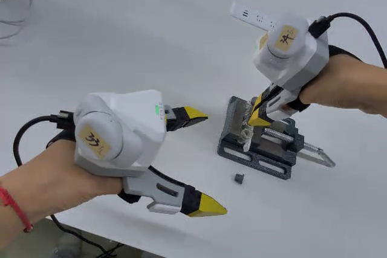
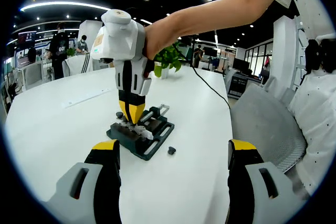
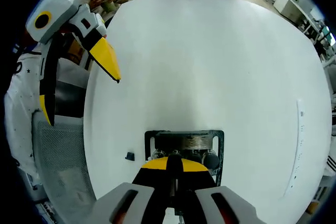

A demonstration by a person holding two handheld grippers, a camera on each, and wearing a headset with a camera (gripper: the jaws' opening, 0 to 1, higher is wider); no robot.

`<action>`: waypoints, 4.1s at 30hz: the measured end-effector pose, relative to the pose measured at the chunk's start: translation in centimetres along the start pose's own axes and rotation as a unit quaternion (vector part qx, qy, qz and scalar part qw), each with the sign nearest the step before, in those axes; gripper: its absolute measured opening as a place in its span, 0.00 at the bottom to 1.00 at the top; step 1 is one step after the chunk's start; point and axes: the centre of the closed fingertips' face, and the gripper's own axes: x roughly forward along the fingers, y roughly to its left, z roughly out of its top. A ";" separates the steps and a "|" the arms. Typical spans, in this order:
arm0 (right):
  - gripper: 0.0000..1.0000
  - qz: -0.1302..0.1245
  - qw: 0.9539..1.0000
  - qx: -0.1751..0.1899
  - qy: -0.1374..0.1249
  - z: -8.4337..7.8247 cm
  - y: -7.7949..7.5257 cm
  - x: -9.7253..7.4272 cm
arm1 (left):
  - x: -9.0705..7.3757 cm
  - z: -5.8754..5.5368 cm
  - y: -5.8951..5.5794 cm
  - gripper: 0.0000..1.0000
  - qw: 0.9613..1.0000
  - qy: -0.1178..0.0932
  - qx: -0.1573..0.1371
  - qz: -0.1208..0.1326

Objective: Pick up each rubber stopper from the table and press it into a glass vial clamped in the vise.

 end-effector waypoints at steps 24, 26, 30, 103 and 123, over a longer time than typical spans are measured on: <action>0.02 -0.045 0.995 0.016 -0.085 0.0 0.4 -0.4 | -0.6 -0.1 -1.0 0.83 1.000 0.016 0.006 -0.006; 0.01 -0.046 0.995 0.021 -0.089 0.1 0.4 -0.4 | -0.6 -0.2 -1.0 0.83 1.000 0.016 0.007 -0.007; 0.02 -0.053 0.994 0.023 -0.096 0.0 0.5 -0.5 | -0.7 -0.2 -1.1 0.83 1.000 0.019 0.009 -0.008; 0.84 -0.141 0.889 0.207 -0.384 -15.4 13.3 -4.5 | 7.0 -5.8 0.0 0.28 0.975 0.162 0.115 -0.098; 0.83 -0.141 0.876 0.238 -0.396 -17.0 14.6 -4.3 | 10.1 -8.1 0.1 0.12 0.963 0.198 0.138 -0.115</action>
